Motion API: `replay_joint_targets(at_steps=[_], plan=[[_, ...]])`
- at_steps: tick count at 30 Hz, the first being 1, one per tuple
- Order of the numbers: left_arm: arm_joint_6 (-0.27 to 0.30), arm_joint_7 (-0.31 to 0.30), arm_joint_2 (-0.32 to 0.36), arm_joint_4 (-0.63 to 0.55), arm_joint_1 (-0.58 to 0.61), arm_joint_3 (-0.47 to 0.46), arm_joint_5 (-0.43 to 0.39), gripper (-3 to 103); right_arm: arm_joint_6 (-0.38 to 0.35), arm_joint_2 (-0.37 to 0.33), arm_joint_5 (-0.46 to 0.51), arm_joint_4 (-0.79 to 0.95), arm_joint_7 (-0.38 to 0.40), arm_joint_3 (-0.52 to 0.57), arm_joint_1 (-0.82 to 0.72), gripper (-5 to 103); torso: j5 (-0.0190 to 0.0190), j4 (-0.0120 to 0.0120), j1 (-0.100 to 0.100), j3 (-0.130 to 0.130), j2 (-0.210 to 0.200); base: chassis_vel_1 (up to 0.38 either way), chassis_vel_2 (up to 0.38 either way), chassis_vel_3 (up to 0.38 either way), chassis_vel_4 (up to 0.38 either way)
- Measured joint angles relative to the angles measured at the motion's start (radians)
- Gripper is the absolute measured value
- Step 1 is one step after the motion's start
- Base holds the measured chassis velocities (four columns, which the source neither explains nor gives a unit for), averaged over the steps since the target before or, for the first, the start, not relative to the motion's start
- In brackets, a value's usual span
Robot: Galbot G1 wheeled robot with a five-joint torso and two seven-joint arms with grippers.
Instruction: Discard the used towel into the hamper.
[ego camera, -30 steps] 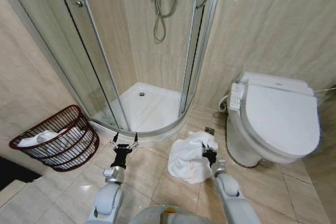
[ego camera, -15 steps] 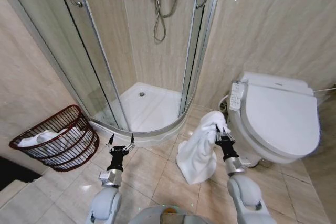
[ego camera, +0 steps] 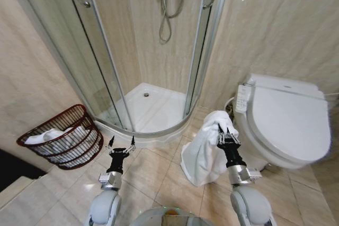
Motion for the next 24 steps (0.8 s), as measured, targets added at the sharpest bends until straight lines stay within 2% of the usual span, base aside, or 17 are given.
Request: replay_joint_targets(at_steps=[9,16,24], plan=[[-0.002,-0.012,-0.001,0.004,-0.001,0.0,-0.018,100,0.0,0.012,-0.063,-0.026,-0.035,-0.027,0.005,12,0.0,0.0001,0.0,0.0,0.0,0.096,0.084,0.09,0.084],[0.002,-0.029,0.002,0.004,0.0,-0.006,-0.03,100,-0.006,0.017,-0.065,-0.048,-0.042,-0.027,0.023,12,0.0003,0.0002,0.002,0.003,0.004,0.112,0.119,0.122,0.127],[0.021,-0.035,-0.004,0.002,-0.01,-0.003,-0.037,100,-0.009,0.014,-0.066,-0.055,-0.044,-0.029,0.037,12,0.0002,0.0,0.011,0.024,0.035,0.112,0.108,0.092,0.103]])
